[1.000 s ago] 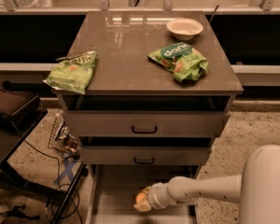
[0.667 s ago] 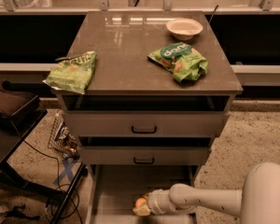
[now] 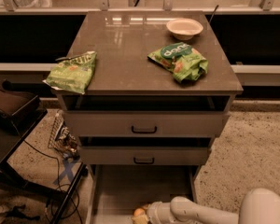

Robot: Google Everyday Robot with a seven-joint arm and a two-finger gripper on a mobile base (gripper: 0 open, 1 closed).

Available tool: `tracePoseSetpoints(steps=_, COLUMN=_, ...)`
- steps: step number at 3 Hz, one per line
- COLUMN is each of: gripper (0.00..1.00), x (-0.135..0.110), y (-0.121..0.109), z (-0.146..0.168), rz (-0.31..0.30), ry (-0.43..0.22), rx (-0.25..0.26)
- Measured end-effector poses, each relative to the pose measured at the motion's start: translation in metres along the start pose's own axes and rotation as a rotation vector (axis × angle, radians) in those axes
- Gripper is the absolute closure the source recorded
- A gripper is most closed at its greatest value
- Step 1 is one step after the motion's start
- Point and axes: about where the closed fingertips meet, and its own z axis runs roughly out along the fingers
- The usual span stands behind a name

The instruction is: Place orange into bottom drawer

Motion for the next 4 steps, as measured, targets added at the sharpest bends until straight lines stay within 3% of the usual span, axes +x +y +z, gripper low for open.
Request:
tracePoseSetpoints(steps=2, gripper=0.55, x=0.0122, y=-0.0016, z=0.0117, rz=0.035, ry=-0.011, rx=-0.012)
tracePoseSetpoints(steps=3, gripper=0.24, x=0.0127, y=0.0006, z=0.0135, rz=0.036, ry=-0.011, rx=-0.016)
tracePoseSetpoints(steps=4, gripper=0.00, x=0.0132, y=0.0027, z=0.0153, rz=0.036, ry=-0.010, rx=-0.020)
